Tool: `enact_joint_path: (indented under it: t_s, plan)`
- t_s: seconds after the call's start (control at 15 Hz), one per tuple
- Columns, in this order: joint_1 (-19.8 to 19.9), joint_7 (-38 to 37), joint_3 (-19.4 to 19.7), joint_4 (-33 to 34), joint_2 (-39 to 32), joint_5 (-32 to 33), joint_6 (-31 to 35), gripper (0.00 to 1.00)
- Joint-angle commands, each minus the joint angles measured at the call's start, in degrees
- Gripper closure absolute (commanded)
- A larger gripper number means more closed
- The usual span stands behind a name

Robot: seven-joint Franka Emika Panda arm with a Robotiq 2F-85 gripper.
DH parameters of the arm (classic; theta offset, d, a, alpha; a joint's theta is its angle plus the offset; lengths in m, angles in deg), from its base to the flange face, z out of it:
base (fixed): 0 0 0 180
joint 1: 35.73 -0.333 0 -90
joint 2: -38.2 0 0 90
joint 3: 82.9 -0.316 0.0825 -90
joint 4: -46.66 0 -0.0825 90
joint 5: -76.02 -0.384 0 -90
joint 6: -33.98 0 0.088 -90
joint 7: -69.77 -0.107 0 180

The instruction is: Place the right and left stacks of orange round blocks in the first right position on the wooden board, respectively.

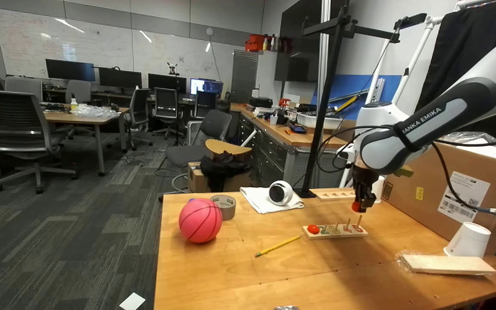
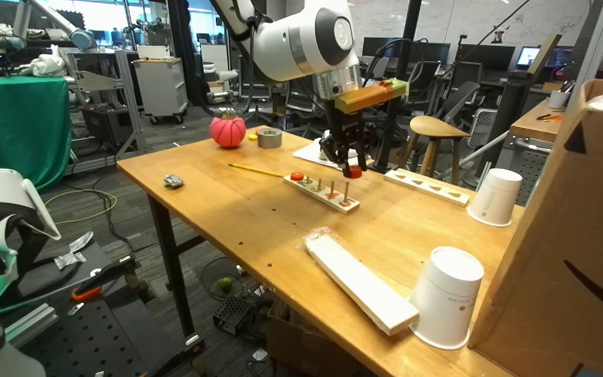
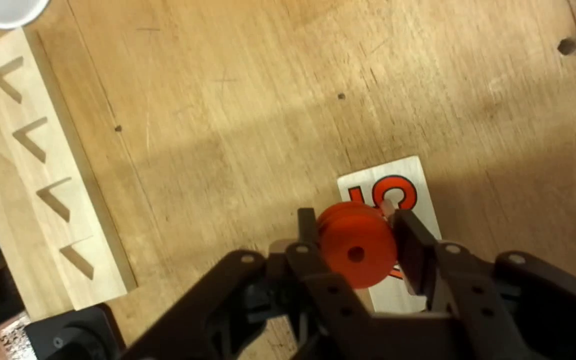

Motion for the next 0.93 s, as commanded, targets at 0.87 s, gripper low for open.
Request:
enact_joint_path:
  t_s: [0.87]
  plan:
    - [2.1,-4.0,-1.0,-2.3,2.6,-1.5,-3.5,0.83]
